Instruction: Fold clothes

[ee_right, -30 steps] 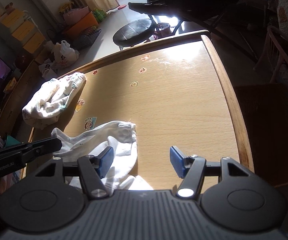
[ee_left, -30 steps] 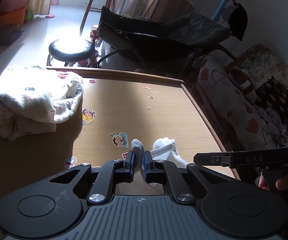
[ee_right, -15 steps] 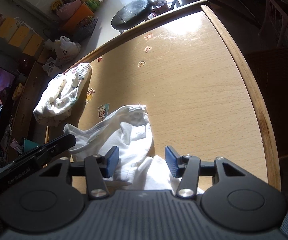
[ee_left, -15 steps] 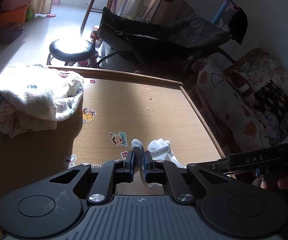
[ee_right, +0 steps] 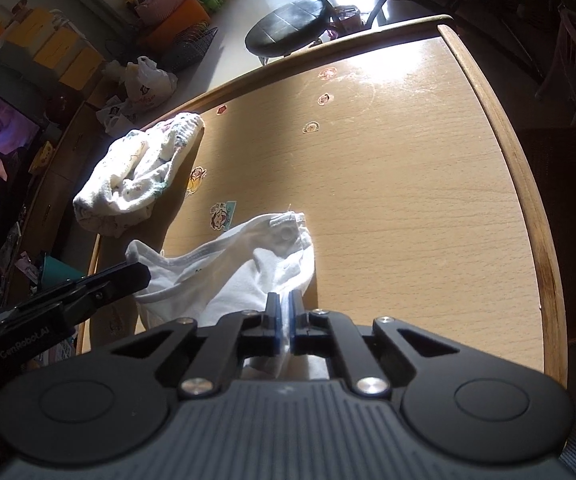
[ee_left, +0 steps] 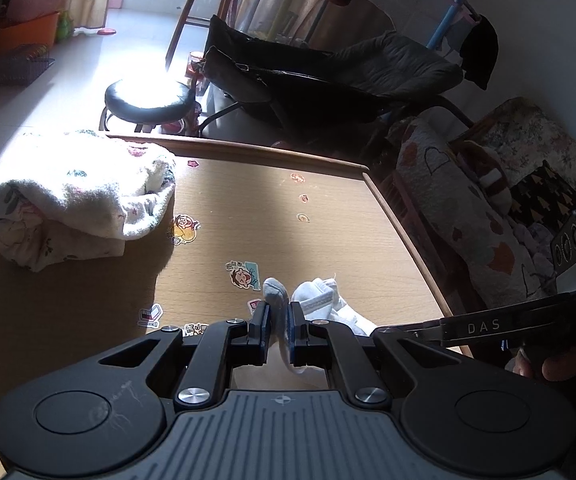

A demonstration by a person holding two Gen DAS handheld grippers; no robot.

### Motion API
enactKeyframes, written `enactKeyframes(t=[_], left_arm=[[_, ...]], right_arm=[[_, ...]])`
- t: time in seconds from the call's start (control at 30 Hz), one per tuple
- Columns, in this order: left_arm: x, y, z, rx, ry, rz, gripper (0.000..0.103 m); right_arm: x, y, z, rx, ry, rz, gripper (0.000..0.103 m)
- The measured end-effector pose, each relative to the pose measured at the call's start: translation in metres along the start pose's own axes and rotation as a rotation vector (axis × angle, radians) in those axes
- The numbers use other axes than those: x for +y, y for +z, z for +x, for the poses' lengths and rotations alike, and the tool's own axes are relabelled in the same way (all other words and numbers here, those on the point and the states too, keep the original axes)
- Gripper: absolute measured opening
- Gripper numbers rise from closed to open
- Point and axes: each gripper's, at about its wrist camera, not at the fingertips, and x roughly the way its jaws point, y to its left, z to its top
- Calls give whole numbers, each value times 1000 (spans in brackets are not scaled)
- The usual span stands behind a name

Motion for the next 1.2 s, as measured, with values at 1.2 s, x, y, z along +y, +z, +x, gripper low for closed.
enactKeyframes(t=[1.2], left_arm=[[-31,46,-41,-44,33,46,9]], right_arm=[[25,98,-71,-153,-305,-513,3]])
